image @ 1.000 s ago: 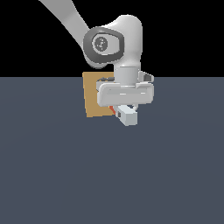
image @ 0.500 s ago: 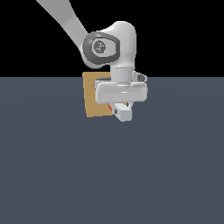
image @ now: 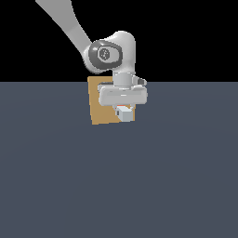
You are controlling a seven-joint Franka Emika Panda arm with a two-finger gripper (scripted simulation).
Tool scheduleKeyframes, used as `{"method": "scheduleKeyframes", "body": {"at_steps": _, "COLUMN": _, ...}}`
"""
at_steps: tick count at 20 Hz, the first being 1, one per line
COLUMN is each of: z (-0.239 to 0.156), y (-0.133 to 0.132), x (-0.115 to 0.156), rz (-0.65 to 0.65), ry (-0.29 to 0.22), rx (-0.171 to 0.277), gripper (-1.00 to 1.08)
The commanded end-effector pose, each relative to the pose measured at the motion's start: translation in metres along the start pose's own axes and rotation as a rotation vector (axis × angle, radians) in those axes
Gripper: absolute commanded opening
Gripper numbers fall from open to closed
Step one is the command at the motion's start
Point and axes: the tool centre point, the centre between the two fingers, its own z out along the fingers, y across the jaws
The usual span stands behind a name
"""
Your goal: Insert the peg into the horizontal hole in a box.
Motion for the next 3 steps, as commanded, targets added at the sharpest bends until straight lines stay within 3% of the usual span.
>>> {"method": "scheduleKeyframes", "body": {"at_steps": 1, "z": -0.0023, "y": 0.0023, "x": 0.0067, "rz": 0.001, "ry": 0.0, "rx": -0.005, "gripper": -1.0}}
{"method": "scheduleKeyframes", "body": {"at_steps": 3, "z": -0.0023, "y": 0.0028, "x": 0.0075, "rz": 0.001, "ry": 0.0, "rx": -0.005, "gripper": -1.0}}
